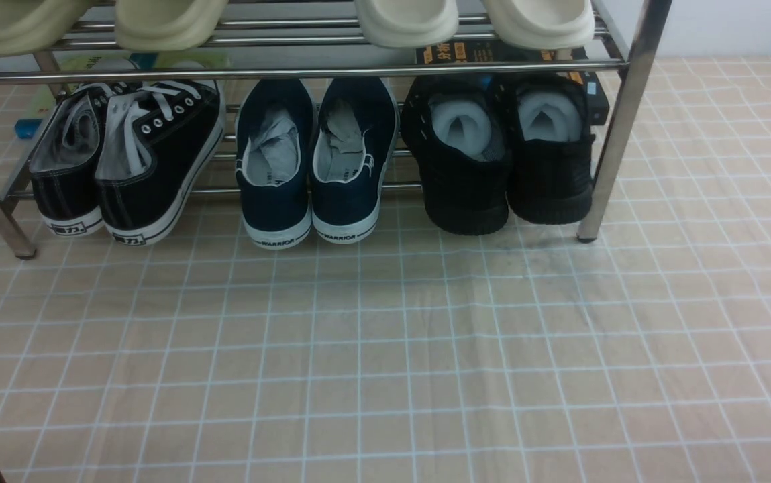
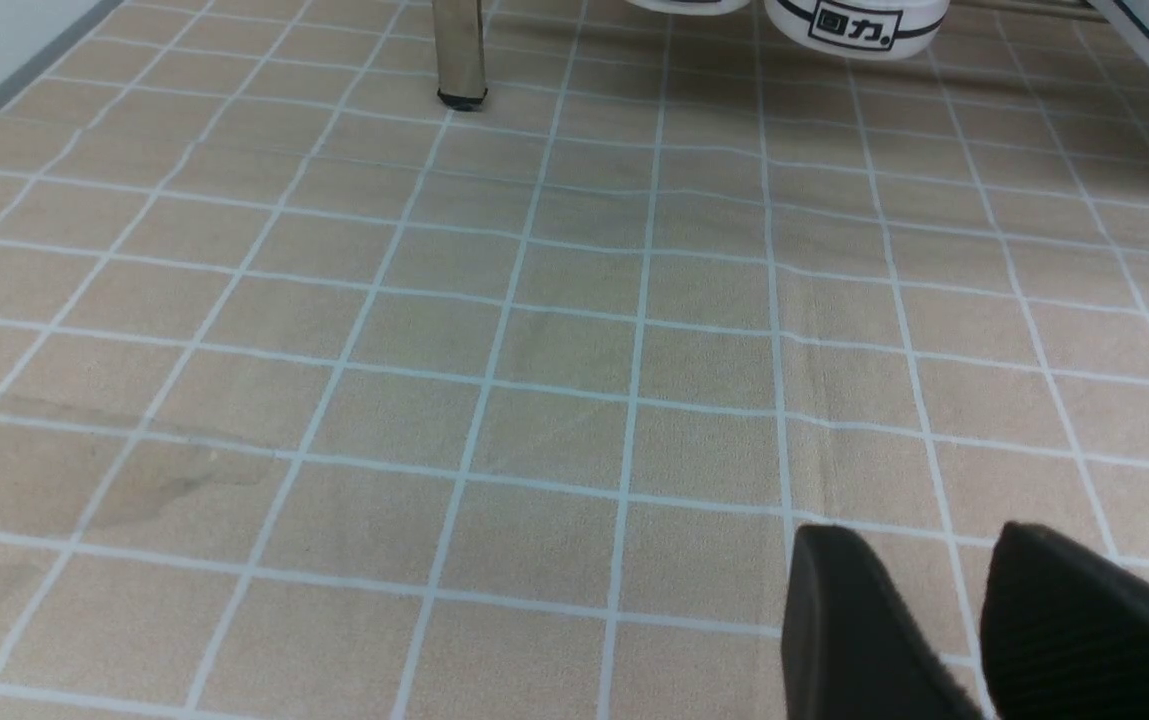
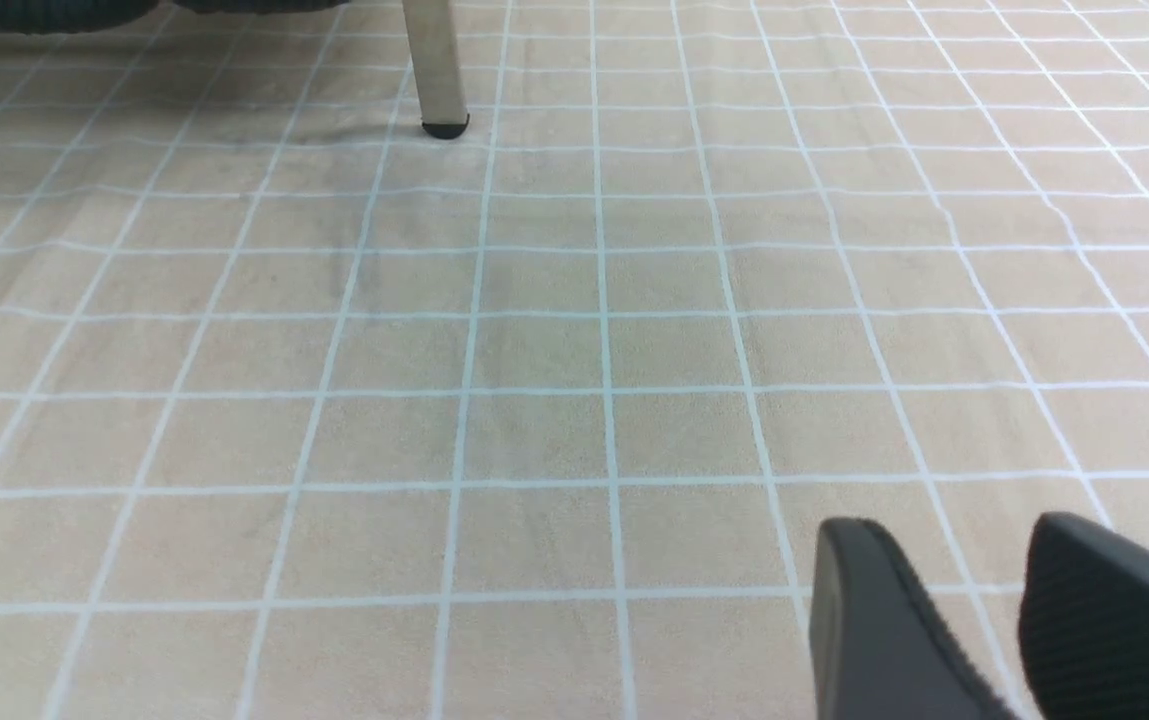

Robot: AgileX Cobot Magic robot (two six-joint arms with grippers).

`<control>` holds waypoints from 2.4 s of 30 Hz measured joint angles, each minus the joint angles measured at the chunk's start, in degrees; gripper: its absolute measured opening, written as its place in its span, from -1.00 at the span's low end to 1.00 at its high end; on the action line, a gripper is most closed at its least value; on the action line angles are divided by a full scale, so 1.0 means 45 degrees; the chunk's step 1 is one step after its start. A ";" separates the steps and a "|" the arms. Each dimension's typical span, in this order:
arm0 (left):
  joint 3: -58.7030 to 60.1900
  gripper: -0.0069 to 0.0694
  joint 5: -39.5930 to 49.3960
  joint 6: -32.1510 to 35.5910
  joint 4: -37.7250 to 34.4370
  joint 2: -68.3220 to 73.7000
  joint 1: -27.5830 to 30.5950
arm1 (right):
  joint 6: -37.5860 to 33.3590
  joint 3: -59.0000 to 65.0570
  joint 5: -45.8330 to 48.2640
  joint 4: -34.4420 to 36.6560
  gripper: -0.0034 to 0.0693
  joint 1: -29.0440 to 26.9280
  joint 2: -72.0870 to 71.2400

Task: Take the shoes off the shelf from the light coffee tablecloth by hand.

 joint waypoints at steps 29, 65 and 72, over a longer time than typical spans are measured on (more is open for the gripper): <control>0.0000 -0.19 0.0000 0.0000 0.0000 0.0000 0.0000 | -0.0819 -0.8537 0.5271 0.3811 -0.91 -0.0015 0.7788; 0.0000 -0.19 0.0000 0.0000 0.0000 0.0000 0.0000 | 0.0004 -2.5104 0.7238 -0.1585 0.30 0.7511 2.5719; 0.0000 -0.19 0.0000 0.0000 0.0000 0.0000 0.0000 | 0.0680 -2.5423 0.5959 -0.3362 0.47 0.7511 2.7073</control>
